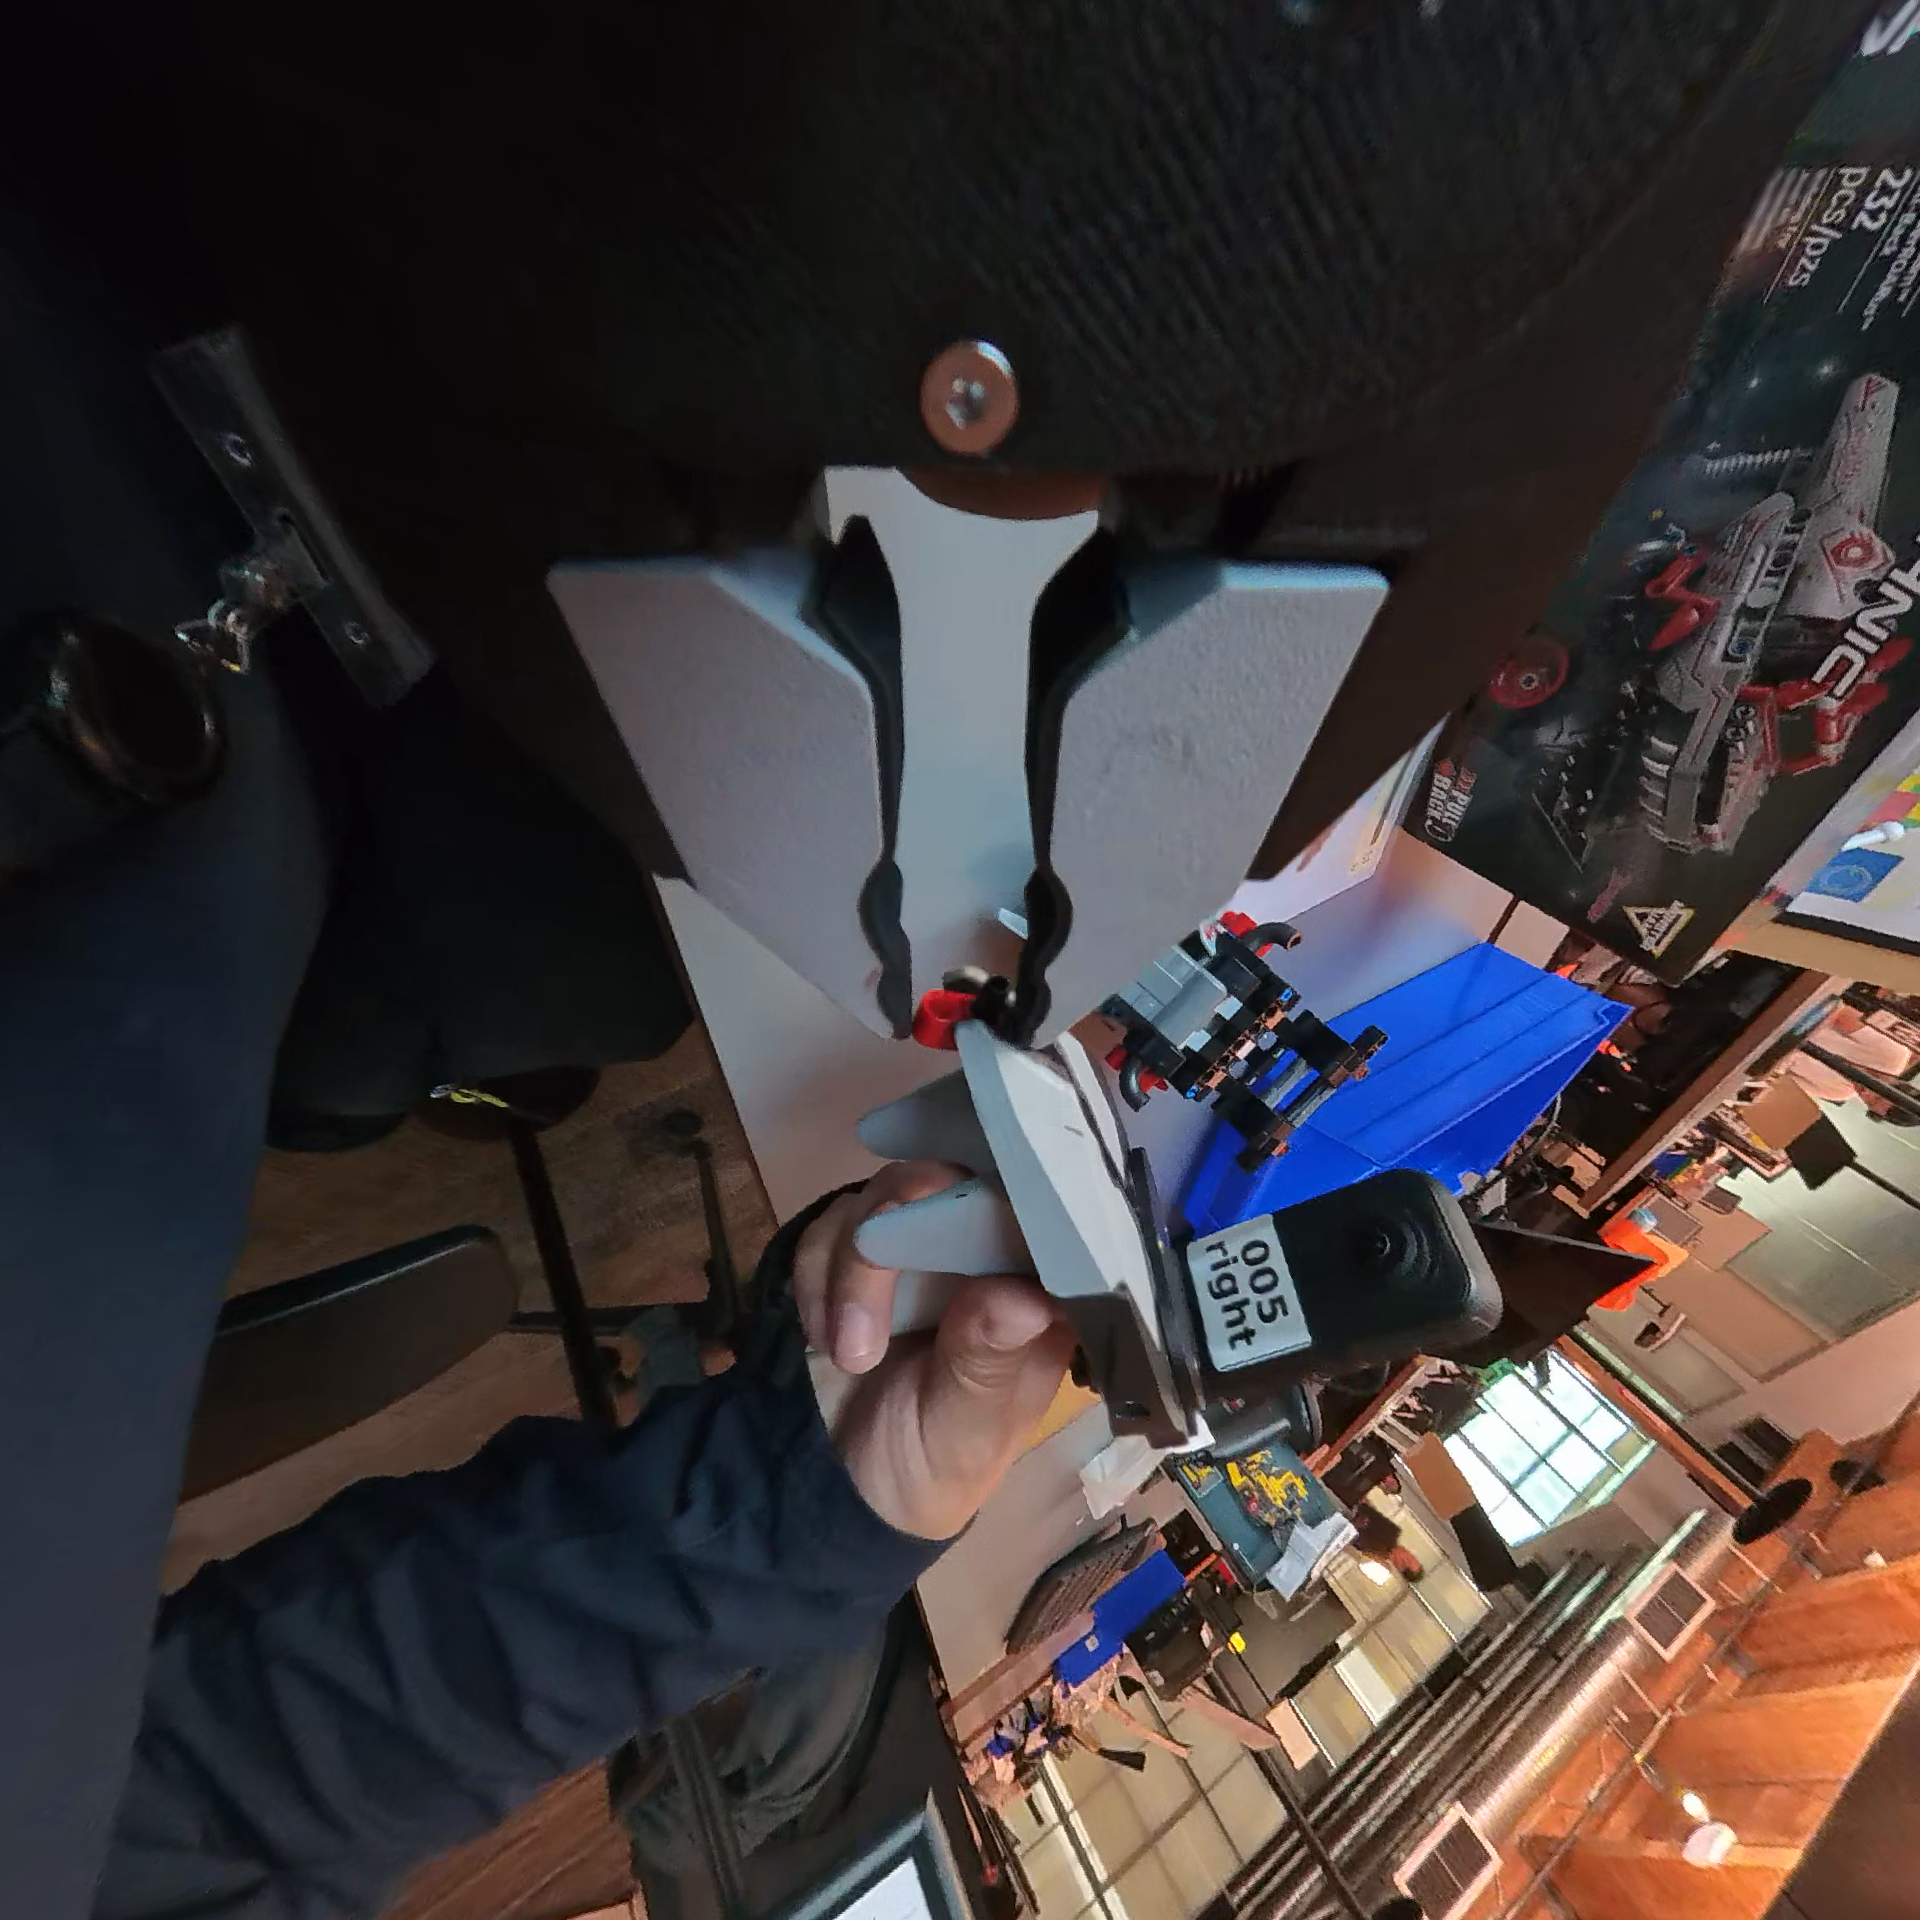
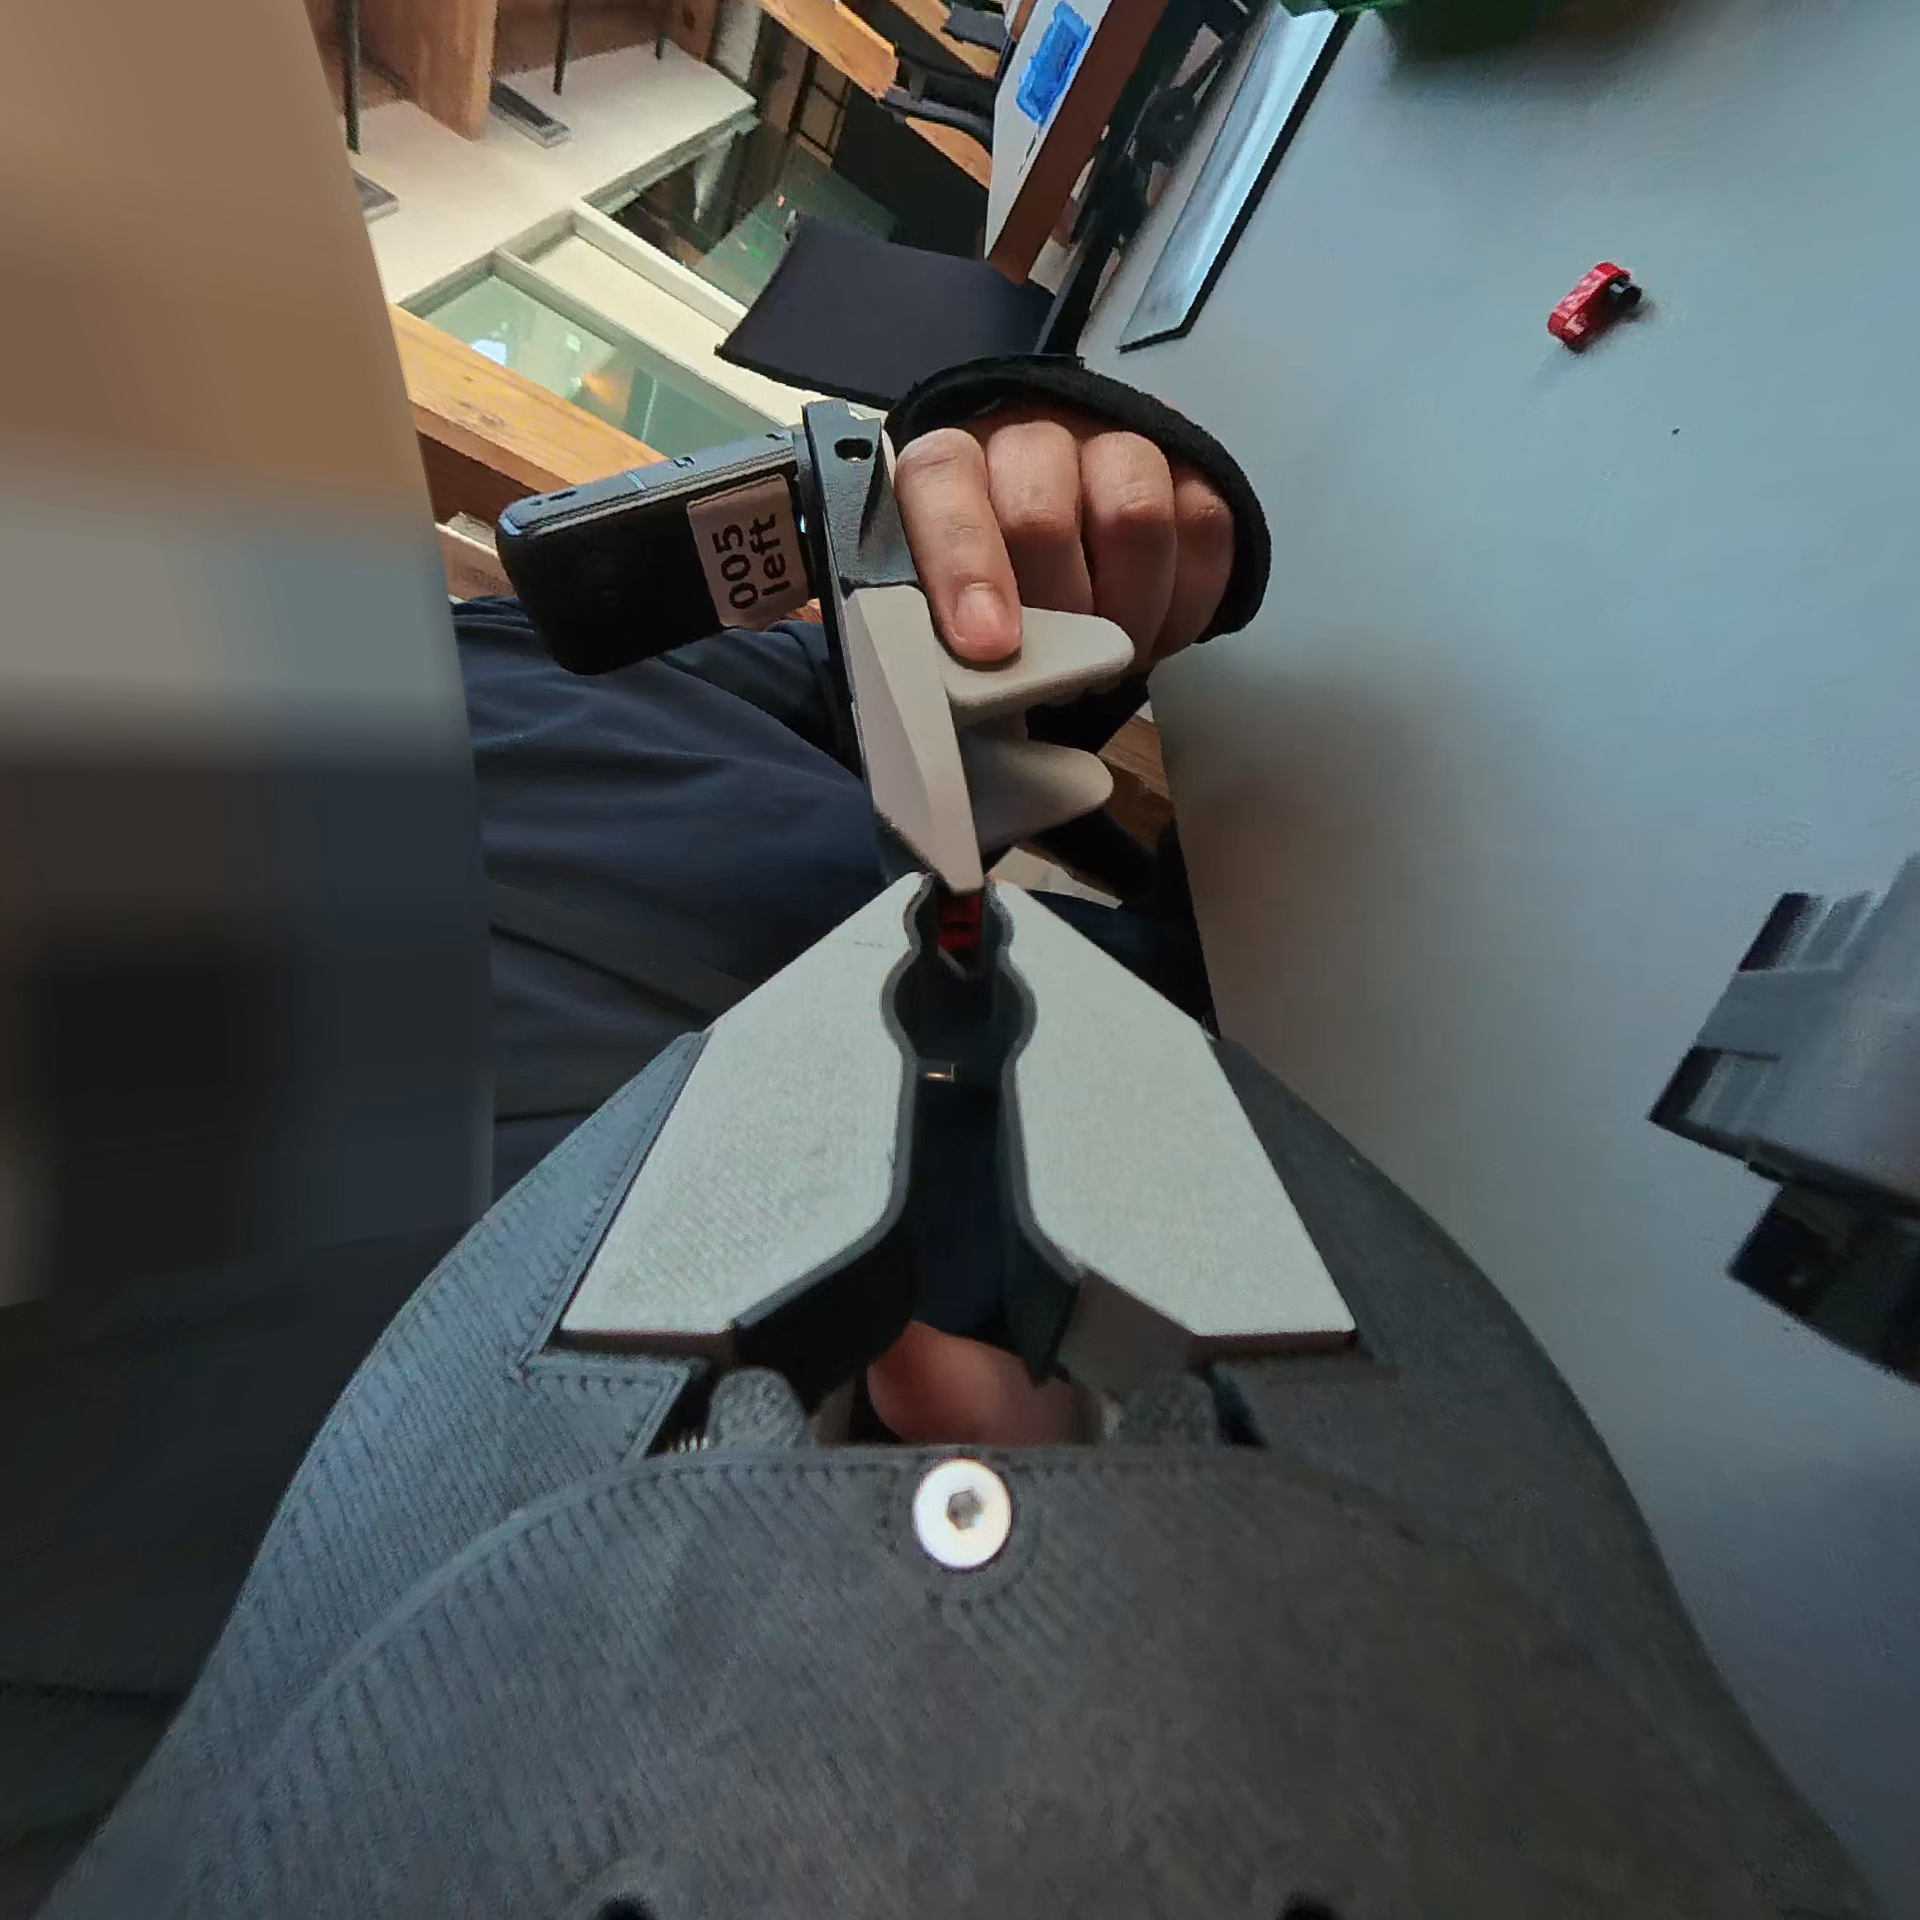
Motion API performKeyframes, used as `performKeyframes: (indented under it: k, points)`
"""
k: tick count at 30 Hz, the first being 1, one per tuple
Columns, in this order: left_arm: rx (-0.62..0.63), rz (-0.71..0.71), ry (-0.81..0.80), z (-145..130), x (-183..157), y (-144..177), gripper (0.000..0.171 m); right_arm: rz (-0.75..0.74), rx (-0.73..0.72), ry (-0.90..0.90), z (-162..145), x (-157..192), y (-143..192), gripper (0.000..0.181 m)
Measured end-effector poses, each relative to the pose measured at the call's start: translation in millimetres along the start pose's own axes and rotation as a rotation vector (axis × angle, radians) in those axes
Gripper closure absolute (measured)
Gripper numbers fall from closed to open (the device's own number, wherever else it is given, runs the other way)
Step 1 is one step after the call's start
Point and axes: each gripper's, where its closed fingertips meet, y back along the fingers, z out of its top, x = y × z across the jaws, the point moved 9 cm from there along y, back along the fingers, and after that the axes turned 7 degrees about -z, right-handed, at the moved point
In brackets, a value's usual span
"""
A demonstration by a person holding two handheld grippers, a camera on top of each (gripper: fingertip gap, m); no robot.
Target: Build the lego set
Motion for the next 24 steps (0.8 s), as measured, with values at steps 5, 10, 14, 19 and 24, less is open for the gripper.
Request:
performKeyframes:
  k: [5,10,14,19,24]
  points:
    - [0.018,0.036,-0.013,-1,2,-1,0.157,0.004,-0.055,-0.019,0,-2,2,0.177]
    - [0.046,0.112,-0.088,0,8,-1,0.157,-0.006,-0.169,0.002,0,-2,8,0.178]
    - [0.021,0.116,-0.090,0,13,-5,0.158,-0.012,-0.284,0.013,-7,-2,13,0.178]
    - [0.019,0.142,-0.177,5,17,-15,0.158,-0.008,-0.417,0.023,-15,1,22,0.178]
    - [-0.010,0.137,-0.179,8,24,-25,0.158,-0.021,-0.508,0.064,-21,3,32,0.178]
